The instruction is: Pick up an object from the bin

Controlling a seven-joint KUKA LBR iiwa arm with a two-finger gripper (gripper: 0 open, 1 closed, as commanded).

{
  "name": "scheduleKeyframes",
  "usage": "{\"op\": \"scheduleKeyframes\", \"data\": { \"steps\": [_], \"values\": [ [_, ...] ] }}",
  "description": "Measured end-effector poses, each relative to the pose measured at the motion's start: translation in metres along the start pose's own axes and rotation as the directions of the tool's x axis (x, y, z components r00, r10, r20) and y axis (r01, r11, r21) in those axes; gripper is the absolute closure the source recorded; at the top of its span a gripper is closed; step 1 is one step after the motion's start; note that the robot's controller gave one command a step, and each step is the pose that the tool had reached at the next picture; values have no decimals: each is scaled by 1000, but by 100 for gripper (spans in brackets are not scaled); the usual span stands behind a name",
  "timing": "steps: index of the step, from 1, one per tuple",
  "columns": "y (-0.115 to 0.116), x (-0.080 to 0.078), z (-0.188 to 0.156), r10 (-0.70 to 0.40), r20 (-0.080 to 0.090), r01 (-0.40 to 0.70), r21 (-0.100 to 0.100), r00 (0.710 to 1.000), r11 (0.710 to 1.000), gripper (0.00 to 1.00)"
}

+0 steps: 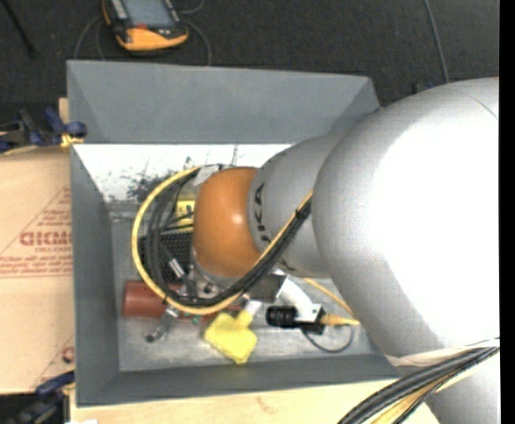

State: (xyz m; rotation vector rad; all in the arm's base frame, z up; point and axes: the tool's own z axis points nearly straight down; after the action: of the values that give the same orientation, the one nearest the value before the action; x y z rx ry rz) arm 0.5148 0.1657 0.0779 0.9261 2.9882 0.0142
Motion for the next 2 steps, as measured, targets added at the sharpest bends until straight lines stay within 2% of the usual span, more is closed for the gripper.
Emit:
{"op": "scheduleKeyframes", "data": {
  "steps": [1,2],
  "values": [
    [10,-28,-1,362,-15,-362,-1,932,932,100],
    [10,-29,-1,362,-14,-362,-2,932,932,100]
  ]
}}
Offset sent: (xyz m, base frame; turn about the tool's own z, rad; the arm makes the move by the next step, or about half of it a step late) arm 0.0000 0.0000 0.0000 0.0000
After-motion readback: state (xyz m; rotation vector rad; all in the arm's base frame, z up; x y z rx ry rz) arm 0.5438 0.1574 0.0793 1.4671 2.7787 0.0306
